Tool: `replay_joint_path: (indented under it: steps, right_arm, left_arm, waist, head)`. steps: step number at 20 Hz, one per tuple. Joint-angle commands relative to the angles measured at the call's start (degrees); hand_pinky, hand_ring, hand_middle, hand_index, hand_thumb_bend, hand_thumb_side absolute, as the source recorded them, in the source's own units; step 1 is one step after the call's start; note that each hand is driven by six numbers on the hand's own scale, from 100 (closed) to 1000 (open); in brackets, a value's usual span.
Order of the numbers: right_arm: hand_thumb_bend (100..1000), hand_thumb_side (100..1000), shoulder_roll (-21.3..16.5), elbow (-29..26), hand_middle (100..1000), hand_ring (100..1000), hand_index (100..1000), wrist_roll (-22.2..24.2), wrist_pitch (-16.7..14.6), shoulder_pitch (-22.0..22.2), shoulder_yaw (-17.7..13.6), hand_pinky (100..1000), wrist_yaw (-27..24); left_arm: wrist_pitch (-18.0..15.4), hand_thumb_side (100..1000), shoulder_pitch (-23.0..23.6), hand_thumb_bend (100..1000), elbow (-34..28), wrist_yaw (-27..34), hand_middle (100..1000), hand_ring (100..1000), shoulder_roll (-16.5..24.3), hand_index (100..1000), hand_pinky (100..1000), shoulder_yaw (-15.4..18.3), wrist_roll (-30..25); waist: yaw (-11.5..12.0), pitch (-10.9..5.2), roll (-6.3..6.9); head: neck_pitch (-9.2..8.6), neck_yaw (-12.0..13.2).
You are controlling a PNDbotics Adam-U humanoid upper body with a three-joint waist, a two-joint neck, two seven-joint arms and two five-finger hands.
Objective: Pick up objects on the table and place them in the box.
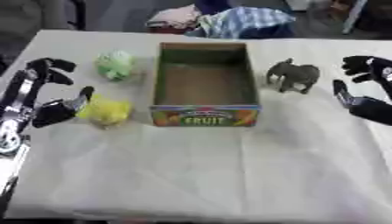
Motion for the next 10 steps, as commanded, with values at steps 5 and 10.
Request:
replay_joint_path:
  steps: [5, 10]
  right_arm:
    - [181, 382, -1.4, -0.4, 717, 749, 850, 0.4, -0.2, -0.5, 0.0, 709, -0.3]
    - [182, 381, -1.4, -0.3, 716, 749, 850, 0.7, -0.3, -0.7, 0.3, 709, -0.3]
  left_arm:
    - [0.2, 100, -4.3, 505, 0.3, -3.4, 726, 707, 12.9, 772, 762, -5.1, -9.4]
    - [0.3, 100, -8.9, 530, 3.7, -4.7, 750, 730, 17.0, 790, 767, -10.7, -16.8]
  waist:
    - [-0.7, -1.07, 0.35]
    - [-1.2, -1.32, 0.38]
  head:
    - [0.28, 0.6]
    - [0.28, 1.0]
